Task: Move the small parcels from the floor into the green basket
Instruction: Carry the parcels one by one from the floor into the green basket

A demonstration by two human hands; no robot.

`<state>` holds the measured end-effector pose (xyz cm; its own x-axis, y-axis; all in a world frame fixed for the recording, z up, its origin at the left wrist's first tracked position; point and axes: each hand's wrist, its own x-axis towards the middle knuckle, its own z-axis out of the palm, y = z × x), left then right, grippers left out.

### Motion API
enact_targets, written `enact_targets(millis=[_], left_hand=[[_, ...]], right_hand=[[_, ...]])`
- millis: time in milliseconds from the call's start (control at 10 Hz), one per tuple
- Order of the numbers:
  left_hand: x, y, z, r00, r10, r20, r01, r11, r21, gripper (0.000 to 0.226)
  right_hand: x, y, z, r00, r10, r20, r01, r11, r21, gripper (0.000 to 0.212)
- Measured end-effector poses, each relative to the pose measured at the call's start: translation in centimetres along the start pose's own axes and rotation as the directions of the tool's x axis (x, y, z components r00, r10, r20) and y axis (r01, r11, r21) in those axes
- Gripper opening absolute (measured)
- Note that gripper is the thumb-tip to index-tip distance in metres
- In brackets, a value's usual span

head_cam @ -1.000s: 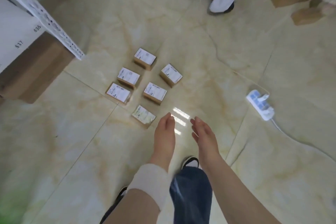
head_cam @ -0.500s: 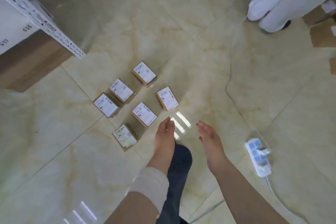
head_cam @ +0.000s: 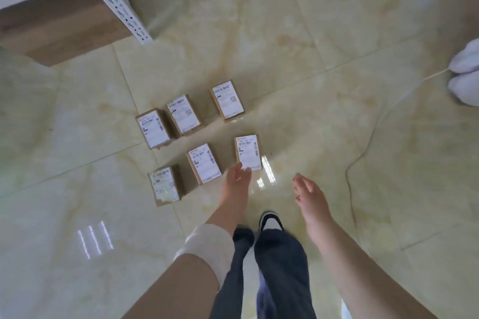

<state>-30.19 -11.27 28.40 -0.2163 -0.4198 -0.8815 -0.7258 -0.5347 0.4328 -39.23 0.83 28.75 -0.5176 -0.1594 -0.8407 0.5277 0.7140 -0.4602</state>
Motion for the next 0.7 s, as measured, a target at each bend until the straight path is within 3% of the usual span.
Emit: enact_targets(millis=[100, 300, 400, 500, 600, 700], left_hand=[[4.2, -0.8, 1.3, 1.000, 0.006, -0.025, -0.005, 1.000, 0.026, 0.045], [19.1, -7.5, 5.0, 0.988, -0.023, -0.152, 0.015, 0.998, -0.056, 0.053], [25.9, -10.7, 6.9, 0.981, 0.028, -0.193, -0.047, 0.994, -0.095, 0.058], [29.9, -13.2, 8.1, 0.971, 0.095, -0.217, -0.130, 0.980, -0.150, 0.056], [31.4, -14.9, 8.4, 0.966, 0.182, -0.185, -0.218, 0.955, -0.202, 0.051], [30.9, -15.0, 8.3, 0.975, 0.189, -0.117, -0.217, 0.920, -0.325, 0.049]], right_hand=[[4.9, 0.4, 1.1, 0.996, -0.047, 0.074, 0.052, 0.996, -0.074, 0.049], [19.4, 4.6, 6.0, 0.993, -0.088, 0.078, 0.096, 0.990, -0.100, 0.051], [25.6, 7.5, 9.7, 0.954, -0.218, 0.208, 0.259, 0.945, -0.198, 0.041], [30.8, 10.4, 11.9, 0.912, -0.321, 0.253, 0.379, 0.898, -0.225, 0.052], [33.0, 11.9, 12.3, 0.899, -0.384, 0.209, 0.411, 0.905, -0.108, 0.039], [32.9, 12.1, 12.4, 0.906, -0.365, 0.214, 0.376, 0.927, -0.011, 0.029]])
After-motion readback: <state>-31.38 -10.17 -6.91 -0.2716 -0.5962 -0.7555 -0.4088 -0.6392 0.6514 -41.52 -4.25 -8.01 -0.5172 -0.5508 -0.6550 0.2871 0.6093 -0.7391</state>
